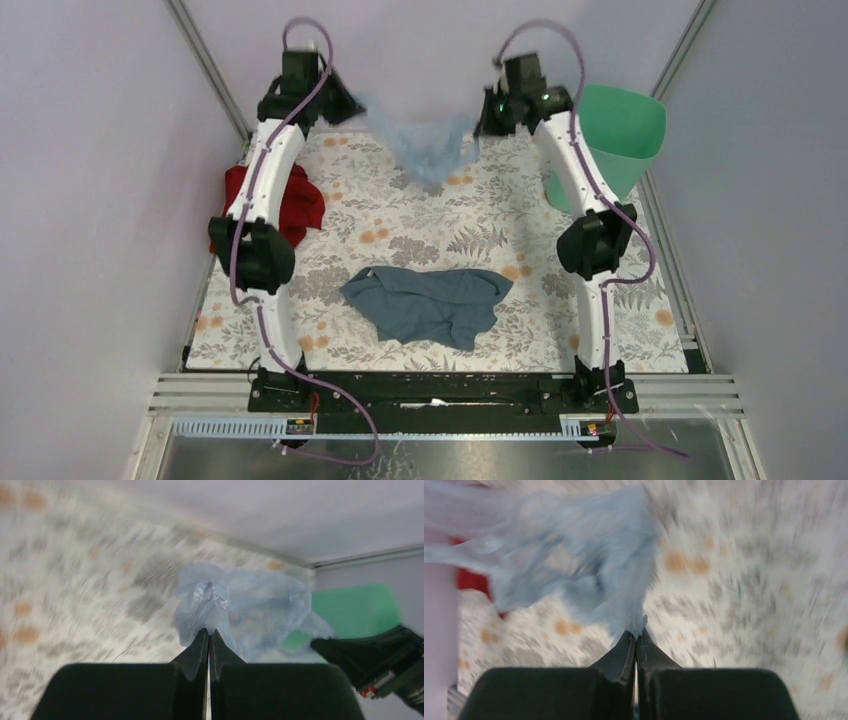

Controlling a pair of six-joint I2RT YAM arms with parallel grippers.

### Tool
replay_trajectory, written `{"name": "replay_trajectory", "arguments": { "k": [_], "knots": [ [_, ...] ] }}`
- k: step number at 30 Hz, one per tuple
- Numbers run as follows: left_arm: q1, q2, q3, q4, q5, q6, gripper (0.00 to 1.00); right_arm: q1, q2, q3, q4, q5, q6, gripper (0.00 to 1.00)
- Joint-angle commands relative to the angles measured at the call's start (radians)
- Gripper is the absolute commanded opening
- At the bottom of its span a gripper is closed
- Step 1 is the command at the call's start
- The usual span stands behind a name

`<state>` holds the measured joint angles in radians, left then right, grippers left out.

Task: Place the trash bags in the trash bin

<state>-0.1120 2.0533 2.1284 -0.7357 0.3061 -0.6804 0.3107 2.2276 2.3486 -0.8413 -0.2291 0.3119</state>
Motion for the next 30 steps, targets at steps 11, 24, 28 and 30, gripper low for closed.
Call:
{"name": "replay_trajectory", "arguments": {
  "k": [11, 24, 28, 30],
  "knots": [
    [-0.044, -0.570, -0.946, 0.345, -0.180, 0.007, 0.00, 0.116, -0.616, -1.009, 0.708, 0.067, -0.058, 0.00],
    [-0.273, -0.558, 0.011, 0.373, -0.068, 0.134, 0.00, 0.244, -0.493, 0.033, 0.340, 0.118, -0.205, 0.00],
    [-0.303, -0.780, -0.394, 0.561, -0.230, 0.140, 0.00, 0.271, -0.783, -0.458, 0.706, 0.095, -0.211, 0.00],
    [-0.298, -0.824, -0.626, 0.524, -0.378, 0.120, 0.00, 0.271, -0.853, -0.730, 0.877, 0.142, -0.206, 0.00]
  ]
}}
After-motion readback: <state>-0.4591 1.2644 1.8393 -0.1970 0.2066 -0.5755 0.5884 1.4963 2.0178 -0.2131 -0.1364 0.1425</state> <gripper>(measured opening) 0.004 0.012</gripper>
